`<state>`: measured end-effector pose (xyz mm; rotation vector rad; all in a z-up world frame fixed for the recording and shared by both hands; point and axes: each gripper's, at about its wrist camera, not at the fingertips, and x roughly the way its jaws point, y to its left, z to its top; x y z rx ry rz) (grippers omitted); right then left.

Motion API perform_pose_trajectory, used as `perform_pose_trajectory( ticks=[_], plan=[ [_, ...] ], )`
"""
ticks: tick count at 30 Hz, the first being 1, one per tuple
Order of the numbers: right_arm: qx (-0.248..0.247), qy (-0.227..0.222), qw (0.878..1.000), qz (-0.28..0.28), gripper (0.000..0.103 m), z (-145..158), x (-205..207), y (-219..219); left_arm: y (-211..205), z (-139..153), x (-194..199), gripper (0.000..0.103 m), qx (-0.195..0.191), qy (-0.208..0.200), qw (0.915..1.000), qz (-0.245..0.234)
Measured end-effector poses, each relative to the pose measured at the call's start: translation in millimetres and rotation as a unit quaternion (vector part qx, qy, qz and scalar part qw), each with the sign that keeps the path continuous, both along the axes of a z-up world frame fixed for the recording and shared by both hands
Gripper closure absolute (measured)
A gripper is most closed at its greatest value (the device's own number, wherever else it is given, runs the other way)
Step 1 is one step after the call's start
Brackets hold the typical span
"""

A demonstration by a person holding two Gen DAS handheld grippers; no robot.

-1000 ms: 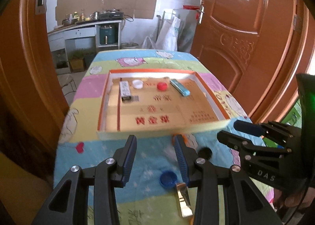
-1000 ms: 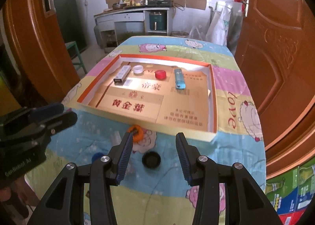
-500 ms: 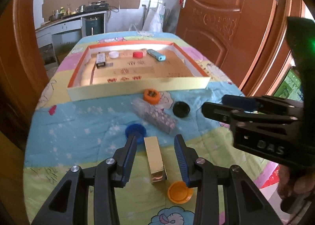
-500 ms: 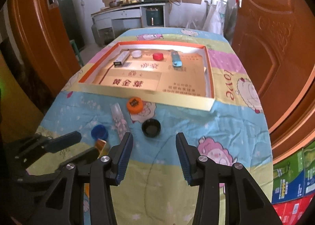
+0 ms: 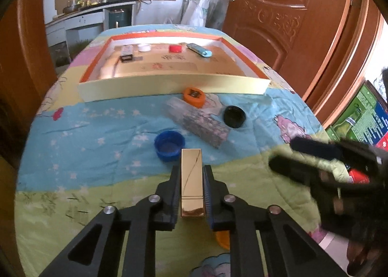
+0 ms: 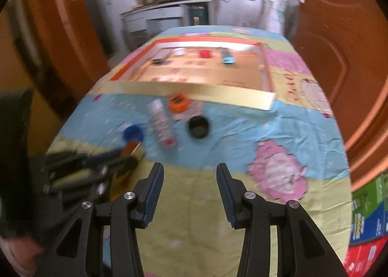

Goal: Organize rigid objects
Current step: 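Grasp the gold block with the left gripper while the right gripper grasps the orange cap, then carry the gold block and orange cap over the tray with both grippers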

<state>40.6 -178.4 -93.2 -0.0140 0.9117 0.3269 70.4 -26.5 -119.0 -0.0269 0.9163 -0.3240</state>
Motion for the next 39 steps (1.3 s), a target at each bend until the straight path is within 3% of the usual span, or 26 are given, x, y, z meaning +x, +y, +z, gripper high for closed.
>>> perform_pose_trajectory(
  ticks=[7, 15, 17, 18, 28, 39],
  plan=[
    [-0.026, -0.029, 0.988, 0.150, 0.056, -10, -46, 45, 30, 6, -5, 0.085, -0.008, -0.008, 0.9995, 0.031],
    [-0.090, -0.051, 0.978, 0.182, 0.056, -29, -54, 77, 41, 17, -16, 0.085, -0.006, -0.028, 0.9990, 0.035],
    [-0.089, -0.052, 0.978, 0.179, 0.059, -31, -53, 77, 44, 19, -16, 0.085, -0.010, -0.029, 0.9987, 0.039],
    [-0.087, -0.050, 0.980, 0.174, 0.073, -31, -52, 76, 44, 19, -15, 0.085, -0.011, -0.030, 0.9987, 0.040],
    [-0.040, -0.058, 0.990, 0.120, 0.072, -12, -39, 59, 47, 31, -13, 0.085, -0.018, -0.042, 0.9981, 0.040],
    [-0.026, -0.068, 0.995, 0.064, 0.072, 9, -17, 45, 44, 49, 4, 0.085, -0.025, -0.058, 0.9974, 0.033]
  ],
)
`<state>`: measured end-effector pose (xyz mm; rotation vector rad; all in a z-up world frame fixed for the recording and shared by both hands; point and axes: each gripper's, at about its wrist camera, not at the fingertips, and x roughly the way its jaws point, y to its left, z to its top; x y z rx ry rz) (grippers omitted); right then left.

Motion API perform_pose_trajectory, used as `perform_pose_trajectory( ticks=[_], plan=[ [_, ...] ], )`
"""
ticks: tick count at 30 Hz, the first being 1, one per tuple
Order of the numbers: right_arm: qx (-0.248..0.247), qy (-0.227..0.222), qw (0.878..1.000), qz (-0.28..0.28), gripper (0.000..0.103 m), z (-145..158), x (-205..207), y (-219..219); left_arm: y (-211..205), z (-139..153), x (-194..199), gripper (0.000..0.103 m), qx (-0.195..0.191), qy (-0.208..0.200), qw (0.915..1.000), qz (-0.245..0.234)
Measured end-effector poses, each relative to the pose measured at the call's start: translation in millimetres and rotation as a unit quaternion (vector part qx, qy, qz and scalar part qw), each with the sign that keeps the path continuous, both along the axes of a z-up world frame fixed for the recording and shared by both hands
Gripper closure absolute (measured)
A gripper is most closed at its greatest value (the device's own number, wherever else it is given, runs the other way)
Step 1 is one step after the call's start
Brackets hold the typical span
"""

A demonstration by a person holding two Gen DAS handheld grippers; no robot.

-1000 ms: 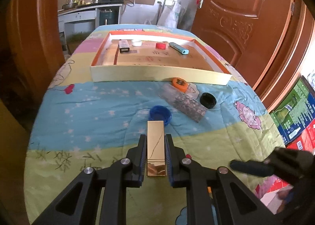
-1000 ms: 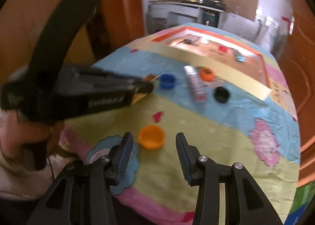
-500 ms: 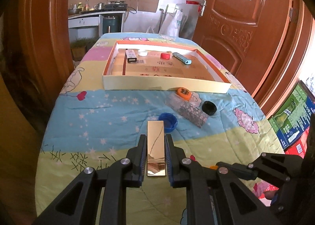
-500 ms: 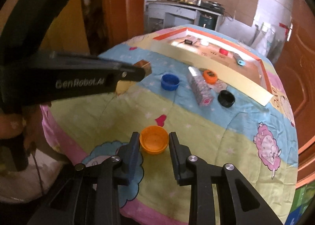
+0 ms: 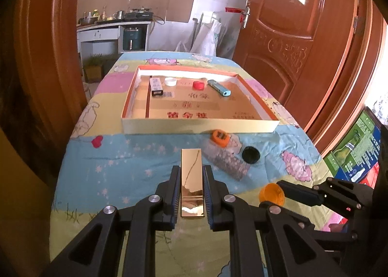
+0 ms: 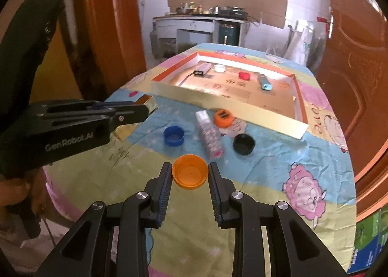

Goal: Organize rigid objects
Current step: 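Carry the gold block and orange cap over the tray with both grippers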

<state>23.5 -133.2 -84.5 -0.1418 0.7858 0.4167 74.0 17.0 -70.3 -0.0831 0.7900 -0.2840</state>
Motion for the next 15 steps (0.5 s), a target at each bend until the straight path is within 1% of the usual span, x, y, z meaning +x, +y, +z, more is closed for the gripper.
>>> perform_pose_trajectory(
  ticks=[7, 15],
  plan=[
    [0.013, -0.003, 1.000, -0.025, 0.072, 10, 18, -10, -4, 10, 16, 0.085, -0.003, -0.008, 0.9999, -0.005],
    [0.021, -0.005, 0.999, -0.041, 0.072, 18, 43, -20, -13, 18, 42, 0.085, -0.006, -0.013, 0.9998, -0.010]
  ],
)
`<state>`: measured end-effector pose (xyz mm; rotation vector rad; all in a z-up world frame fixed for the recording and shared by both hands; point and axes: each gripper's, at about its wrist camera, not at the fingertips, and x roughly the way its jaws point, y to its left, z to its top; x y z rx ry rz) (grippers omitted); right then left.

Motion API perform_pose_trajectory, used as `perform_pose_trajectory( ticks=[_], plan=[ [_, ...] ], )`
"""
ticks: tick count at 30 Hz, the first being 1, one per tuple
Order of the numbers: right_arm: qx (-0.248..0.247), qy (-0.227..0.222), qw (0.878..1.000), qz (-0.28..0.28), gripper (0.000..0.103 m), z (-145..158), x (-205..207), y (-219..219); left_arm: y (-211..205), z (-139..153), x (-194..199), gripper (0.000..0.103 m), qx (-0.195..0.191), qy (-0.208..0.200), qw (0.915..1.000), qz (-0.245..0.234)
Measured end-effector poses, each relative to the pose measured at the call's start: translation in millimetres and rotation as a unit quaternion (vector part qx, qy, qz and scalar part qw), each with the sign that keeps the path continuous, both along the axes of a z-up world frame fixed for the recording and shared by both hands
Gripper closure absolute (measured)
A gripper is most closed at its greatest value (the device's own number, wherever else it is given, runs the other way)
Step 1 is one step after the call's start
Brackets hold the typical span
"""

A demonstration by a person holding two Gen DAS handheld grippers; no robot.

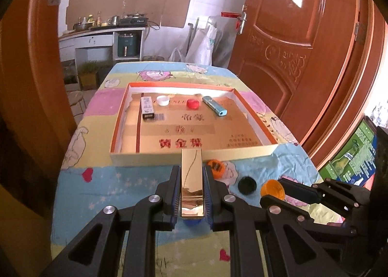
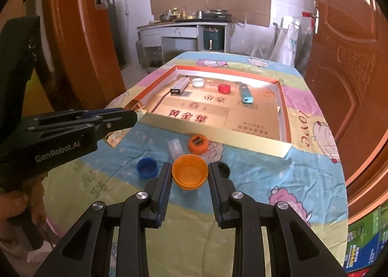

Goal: Organize rigid objects
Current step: 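Carry the gold block and orange cap over the tray with both grippers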

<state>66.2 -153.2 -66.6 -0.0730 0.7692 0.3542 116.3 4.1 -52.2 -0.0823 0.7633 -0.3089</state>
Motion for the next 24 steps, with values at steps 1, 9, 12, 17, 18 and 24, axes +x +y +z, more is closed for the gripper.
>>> perform_pose_trajectory(
  ticks=[1, 9, 12, 17, 18, 24],
  plan=[
    [0.001, 0.000, 1.000, -0.002, 0.072, 1, 4, -2, -1, 1, 4, 0.085, 0.000, 0.000, 1.0000, -0.001],
    [0.007, -0.004, 1.000, -0.018, 0.072, 5, 34, -14, -10, 3, 33, 0.085, -0.004, -0.001, 1.0000, -0.006],
    [0.009, -0.005, 1.000, -0.025, 0.072, 6, 47, -20, -12, 5, 43, 0.085, -0.004, -0.002, 1.0000, -0.007],
    [0.007, -0.009, 0.999, -0.030, 0.072, 8, 66, -27, -18, 4, 62, 0.085, -0.002, 0.000, 1.0000, -0.008],
    [0.006, -0.010, 0.999, -0.030, 0.072, 8, 70, -28, -19, 4, 66, 0.085, -0.001, 0.001, 1.0000, -0.008],
    [0.006, -0.011, 0.999, -0.033, 0.072, 6, 91, -35, -20, 0, 86, 0.085, -0.003, 0.009, 1.0000, 0.001]
  ],
)
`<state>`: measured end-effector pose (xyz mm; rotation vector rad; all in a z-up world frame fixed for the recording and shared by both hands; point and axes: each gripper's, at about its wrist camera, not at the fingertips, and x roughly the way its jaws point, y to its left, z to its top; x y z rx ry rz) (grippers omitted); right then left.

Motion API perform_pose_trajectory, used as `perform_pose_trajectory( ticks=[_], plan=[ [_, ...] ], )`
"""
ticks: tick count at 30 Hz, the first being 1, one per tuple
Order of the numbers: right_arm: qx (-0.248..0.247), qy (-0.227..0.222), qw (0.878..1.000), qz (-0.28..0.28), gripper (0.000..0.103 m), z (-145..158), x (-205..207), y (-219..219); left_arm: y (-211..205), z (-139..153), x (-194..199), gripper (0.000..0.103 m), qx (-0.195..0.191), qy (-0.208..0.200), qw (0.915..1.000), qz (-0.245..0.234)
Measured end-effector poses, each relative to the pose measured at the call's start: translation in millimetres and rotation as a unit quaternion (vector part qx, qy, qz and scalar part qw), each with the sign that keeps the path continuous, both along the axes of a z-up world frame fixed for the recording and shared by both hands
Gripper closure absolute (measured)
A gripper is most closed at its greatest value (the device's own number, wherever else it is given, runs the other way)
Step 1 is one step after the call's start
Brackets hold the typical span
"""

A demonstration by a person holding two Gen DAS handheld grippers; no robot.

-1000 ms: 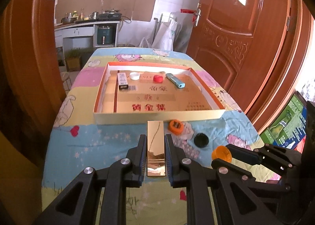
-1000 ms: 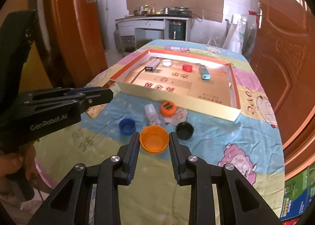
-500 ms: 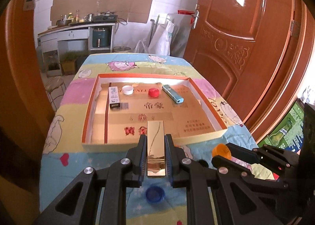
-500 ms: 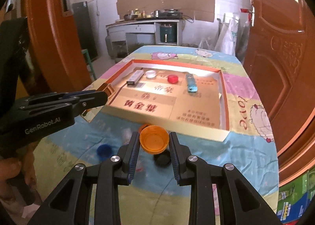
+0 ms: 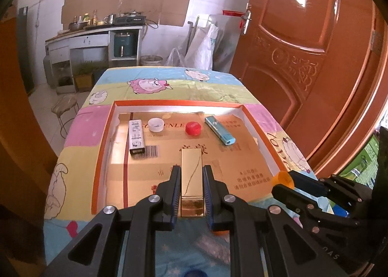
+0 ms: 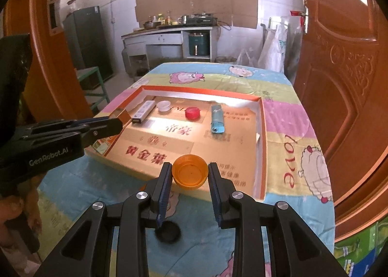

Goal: Organize rigid objects
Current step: 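Carry the gold block and orange cap over the tray with both grippers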

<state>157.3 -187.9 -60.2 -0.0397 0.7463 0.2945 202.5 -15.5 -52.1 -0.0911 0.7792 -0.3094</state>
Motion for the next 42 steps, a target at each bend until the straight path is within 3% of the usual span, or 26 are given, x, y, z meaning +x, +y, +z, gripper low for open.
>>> perform_pose_trajectory(
  ticks=[21, 42],
  plan=[
    [-0.015, -0.018, 1.000, -0.018, 0.072, -2, 70, -26, -13, -17, 67, 0.085, 0.029, 0.023, 0.9993, 0.000],
    [-0.036, 0.001, 0.999, -0.017, 0.072, -20, 142, -31, -25, -41, 115, 0.085, 0.054, 0.057, 0.9969, -0.006]
  ],
)
